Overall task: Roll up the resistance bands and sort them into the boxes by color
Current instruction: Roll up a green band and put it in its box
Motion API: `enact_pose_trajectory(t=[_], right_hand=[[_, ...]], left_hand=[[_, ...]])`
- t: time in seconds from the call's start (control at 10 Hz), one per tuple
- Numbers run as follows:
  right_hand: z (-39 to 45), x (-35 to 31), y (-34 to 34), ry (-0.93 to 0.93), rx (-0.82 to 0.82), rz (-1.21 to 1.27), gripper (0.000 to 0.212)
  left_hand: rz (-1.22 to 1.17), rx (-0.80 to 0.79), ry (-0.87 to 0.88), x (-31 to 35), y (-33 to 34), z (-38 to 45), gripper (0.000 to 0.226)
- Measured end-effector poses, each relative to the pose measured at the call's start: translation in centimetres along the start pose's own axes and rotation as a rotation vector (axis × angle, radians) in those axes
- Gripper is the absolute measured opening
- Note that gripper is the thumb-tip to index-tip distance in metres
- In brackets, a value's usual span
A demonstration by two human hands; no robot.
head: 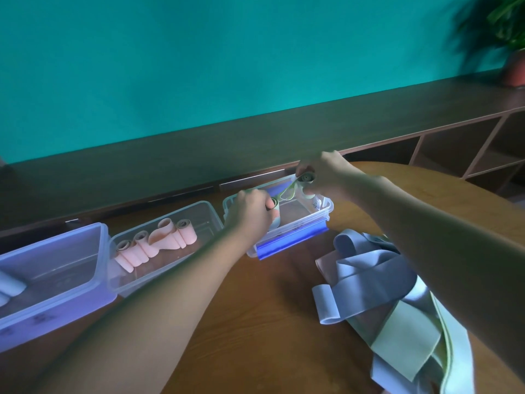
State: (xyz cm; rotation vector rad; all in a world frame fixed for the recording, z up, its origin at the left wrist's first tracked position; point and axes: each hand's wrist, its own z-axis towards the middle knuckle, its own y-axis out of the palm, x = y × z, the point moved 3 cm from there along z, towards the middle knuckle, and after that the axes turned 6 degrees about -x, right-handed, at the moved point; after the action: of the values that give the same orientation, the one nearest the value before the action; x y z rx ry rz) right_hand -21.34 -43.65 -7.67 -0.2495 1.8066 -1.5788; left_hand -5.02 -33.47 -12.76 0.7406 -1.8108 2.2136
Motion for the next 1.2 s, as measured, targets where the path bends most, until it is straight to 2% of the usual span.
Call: enact_pose_trajectory(t=[0.2, 0.4, 0.6, 0.8, 1.0, 1.1, 1.2], right_hand=[[-0.3, 0.2, 1.1, -0.001, -0.040, 0.054, 0.033], [0.9, 0.1, 1.8, 0.028, -0.241, 0.057, 0.036], [3.4, 0.8, 4.3, -0.010, -0.102, 0.014, 0.031], [3.9, 0.3, 5.0, -0.043, 0.027, 0.053, 0.016], [3.6, 0.7, 5.1, -0.031, 0.124, 0.149, 0.025], [3.7, 0.9, 4.9, 0.009, 0.117, 0.169, 0.031], [3.8, 1.1, 4.6, 0.013, 0.109, 0.206, 0.028]], left_hand=[[0.051, 0.015, -0.002, 0.3, -0.1, 0.0, 0.012], [0.062, 0.020, 0.010, 0.3, 0.1, 0.1, 0.014], [0.052, 0.023, 0.004, -0.1, 0.3, 0.3, 0.006], [0.069, 0.027, 0.019, -0.2, 0.6, 0.4, 0.007], [0.053, 0.022, 0.035, -0.2, 0.5, 0.5, 0.008], [0.034, 0.031, 0.046, -0.1, 0.4, 0.4, 0.009], [0.028, 0.035, 0.051, -0.1, 0.4, 0.2, 0.010]])
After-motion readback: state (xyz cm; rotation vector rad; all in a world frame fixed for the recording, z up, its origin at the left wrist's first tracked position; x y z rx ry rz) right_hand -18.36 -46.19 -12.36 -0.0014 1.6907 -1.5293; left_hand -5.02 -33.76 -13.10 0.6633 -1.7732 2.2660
